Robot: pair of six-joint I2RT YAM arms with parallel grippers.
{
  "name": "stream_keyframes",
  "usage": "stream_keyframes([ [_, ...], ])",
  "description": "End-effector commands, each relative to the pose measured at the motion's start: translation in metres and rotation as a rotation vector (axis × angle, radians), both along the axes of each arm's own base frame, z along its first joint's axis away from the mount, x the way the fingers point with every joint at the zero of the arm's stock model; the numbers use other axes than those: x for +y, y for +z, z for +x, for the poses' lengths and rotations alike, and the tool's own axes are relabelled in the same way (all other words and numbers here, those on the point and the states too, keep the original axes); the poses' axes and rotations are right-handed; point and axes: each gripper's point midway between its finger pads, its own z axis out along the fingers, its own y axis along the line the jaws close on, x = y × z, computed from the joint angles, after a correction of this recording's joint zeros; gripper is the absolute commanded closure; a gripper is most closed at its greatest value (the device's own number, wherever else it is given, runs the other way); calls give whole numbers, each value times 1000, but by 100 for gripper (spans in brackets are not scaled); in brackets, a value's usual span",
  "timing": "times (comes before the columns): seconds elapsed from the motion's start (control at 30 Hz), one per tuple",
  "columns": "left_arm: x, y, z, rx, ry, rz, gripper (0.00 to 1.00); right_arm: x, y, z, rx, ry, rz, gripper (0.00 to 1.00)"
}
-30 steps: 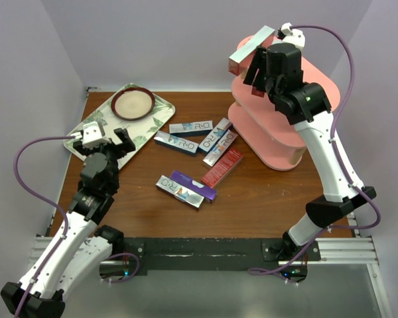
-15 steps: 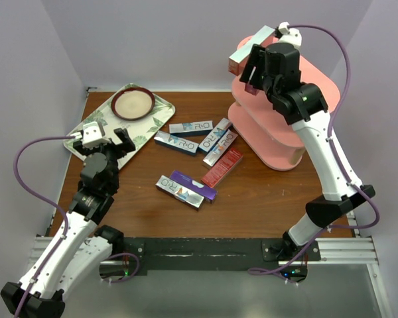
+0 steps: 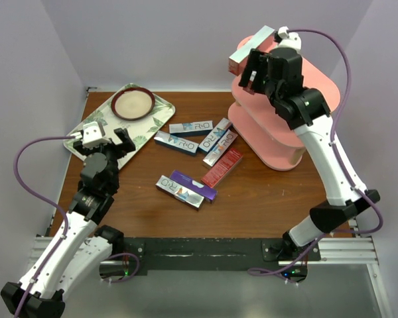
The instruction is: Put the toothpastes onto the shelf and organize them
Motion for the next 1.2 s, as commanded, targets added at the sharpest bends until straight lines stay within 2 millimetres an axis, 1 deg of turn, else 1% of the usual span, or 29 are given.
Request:
stream_keyframes([
  [0.0,-4,12,1,-36,-25,-19,0,-7,26,-33,-88,94,-11,13],
  [0.07,-8,11,2,-30,-43,-16,0,-13,32,-52,-113,118,-18,9],
  [0.1,-10,11,3,-29,-54,-14,0,-12,16,-54,-87,133,-28,6],
  [0.13,-13,9,4,-21,-69,-8,0,-12,12,-60,-83,147,-29,5],
  [0.17,-20,10,5,-21,-107,-4,0,-16,19,-74,-113,163,-14,3],
  [0.2,-25,9,7,-17,-135,4,0,-14,1,-75,-87,183,-24,1],
  [0.27,-42,6,11,-4,-231,23,0,-13,0,-95,-112,241,-12,1],
  [0.3,-49,6,12,-1,-268,27,0,-13,-19,-99,-85,258,-35,1],
  [0.37,-68,1,16,23,-358,33,0,-21,-22,-115,-99,264,-38,1],
  [0.4,-74,-13,20,77,-381,32,0,-23,-38,-118,-73,268,-59,1],
  [0.43,-80,-16,23,97,-405,20,0,-26,-43,-122,-69,266,-65,1],
  [0.5,-103,-38,27,206,-508,22,0,-35,-54,-135,-75,257,-72,2],
  [0.53,-111,-45,28,240,-546,12,0,-37,-57,-139,-80,258,-68,1],
  [0.57,-127,-43,28,259,-618,-3,0,-39,-61,-143,-81,257,-70,1],
  [0.6,-139,-67,30,360,-653,-7,0,-40,-68,-148,-85,257,-58,1],
  [0.63,-150,-75,29,410,-685,-24,0,-40,-73,-151,-83,269,-56,1],
  [0.67,-162,-71,30,435,-724,-26,0,-38,-77,-153,-81,281,-53,1],
  [0.7,-180,-97,23,546,-768,-4,0,-38,-87,-154,-70,284,-48,1],
  [0.77,-211,-102,15,594,-838,39,0,-36,-91,-161,-76,304,-32,2],
  [0.8,-220,-122,14,669,-853,52,0,-34,-99,-162,-68,313,-23,1],
  [0.87,-244,-125,8,702,-912,50,0,-33,-101,-166,-76,327,-15,1],
  [0.9,-251,-140,7,753,-920,61,0,-33,-104,-167,-73,328,-15,1],
  [0.93,-258,-144,7,770,-924,66,0,-34,-103,-169,-78,329,-15,2],
  [0.97,-272,-139,5,759,-940,88,0,-35,-107,-169,-70,327,-18,1],
  [1.0,-279,-153,2,802,-938,114,0,-36,-108,-170,-71,324,-22,1],
  [1.03,-286,-156,1,811,-940,133,0,-37,-109,-171,-70,323,-24,1],
  [1.07,-300,-150,-2,792,-944,166,0,-38,-111,-172,-71,323,-24,1],
  [1.1,-305,-164,-4,835,-941,199,0,-39,-113,-173,-71,322,-29,1],
  [1.17,-320,-165,-6,836,-938,247,0,-39,-113,-174,-75,323,-29,1],
])
